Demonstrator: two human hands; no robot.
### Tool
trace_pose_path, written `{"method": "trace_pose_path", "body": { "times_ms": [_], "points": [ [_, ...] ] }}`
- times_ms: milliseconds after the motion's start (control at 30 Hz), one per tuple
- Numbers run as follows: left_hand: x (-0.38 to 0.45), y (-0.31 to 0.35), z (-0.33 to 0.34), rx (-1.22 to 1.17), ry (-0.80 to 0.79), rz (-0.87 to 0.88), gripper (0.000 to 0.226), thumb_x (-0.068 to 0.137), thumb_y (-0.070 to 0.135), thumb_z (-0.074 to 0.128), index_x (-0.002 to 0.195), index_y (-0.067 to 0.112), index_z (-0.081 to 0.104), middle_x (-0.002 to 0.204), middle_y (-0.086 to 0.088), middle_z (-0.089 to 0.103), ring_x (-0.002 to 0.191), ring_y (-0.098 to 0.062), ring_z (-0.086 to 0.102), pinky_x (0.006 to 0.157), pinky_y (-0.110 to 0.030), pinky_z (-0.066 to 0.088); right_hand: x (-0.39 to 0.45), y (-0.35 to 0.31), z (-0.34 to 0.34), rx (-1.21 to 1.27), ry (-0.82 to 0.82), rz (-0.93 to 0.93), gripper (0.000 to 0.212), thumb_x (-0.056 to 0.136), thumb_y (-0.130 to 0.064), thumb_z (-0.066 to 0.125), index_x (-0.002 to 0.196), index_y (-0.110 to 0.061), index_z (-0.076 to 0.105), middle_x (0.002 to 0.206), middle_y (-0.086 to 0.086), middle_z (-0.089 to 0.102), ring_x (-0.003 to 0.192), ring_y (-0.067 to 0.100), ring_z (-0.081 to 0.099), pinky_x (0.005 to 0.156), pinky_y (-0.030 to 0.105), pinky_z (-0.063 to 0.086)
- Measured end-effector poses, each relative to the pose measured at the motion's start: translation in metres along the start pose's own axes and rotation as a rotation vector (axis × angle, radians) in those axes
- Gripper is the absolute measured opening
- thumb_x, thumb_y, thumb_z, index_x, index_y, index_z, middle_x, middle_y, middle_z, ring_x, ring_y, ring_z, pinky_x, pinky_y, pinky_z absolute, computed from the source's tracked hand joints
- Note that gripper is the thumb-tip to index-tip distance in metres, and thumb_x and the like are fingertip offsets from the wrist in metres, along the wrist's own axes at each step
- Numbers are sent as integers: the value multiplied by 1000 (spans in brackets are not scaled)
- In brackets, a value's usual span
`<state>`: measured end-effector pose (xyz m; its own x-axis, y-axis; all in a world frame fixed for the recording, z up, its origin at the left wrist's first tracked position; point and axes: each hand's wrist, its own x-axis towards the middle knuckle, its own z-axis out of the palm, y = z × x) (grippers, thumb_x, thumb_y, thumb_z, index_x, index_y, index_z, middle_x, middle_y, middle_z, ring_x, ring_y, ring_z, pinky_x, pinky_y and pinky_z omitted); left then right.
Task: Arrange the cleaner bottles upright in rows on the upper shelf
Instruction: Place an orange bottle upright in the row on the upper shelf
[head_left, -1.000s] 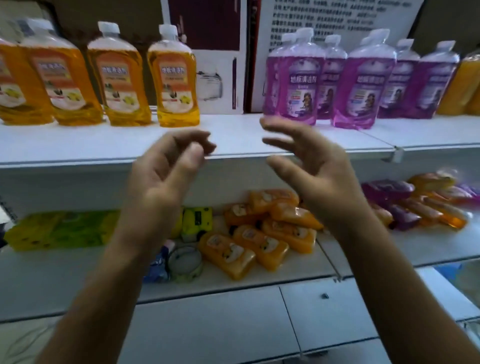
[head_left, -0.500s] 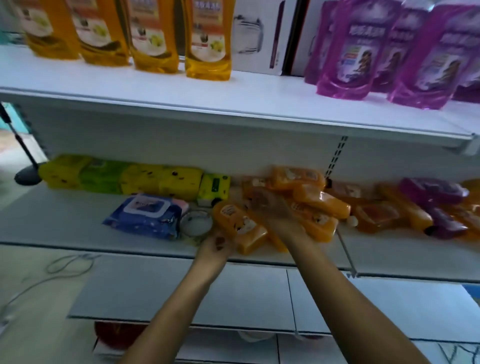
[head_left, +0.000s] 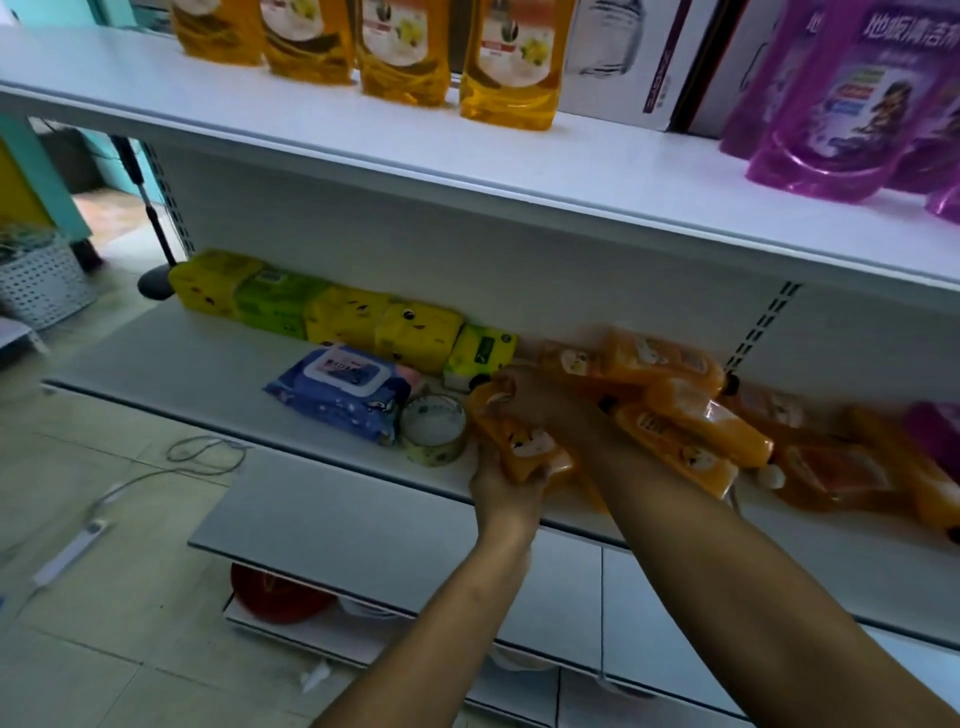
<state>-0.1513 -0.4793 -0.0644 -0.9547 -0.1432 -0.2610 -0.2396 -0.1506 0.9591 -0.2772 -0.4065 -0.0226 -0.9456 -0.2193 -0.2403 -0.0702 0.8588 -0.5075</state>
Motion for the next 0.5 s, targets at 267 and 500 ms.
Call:
{"method": "trace_pose_path", "body": {
  "times_ms": [267, 500],
  "points": [
    [-6, 13, -19, -79, -31, 109, 62, 87, -7, 65, 137, 27, 52, 122, 7, 64, 112, -10, 60, 84, -17, 52, -42, -15, -11, 355, 362, -129, 68, 79, -26, 82, 135, -21, 46, 135, 6, 51, 122, 23, 51, 95, 41, 51],
    [-27, 49, -38, -62, -235, 277, 59, 90, -6, 61, 139, 25, 50, 126, 11, 62, 114, 2, 56, 69, 1, 45, -114, -18, -34, 503, 500, -231, 60, 91, -6, 67, 140, -31, 45, 136, -11, 42, 116, 1, 48, 83, 12, 52]
  ]
}}
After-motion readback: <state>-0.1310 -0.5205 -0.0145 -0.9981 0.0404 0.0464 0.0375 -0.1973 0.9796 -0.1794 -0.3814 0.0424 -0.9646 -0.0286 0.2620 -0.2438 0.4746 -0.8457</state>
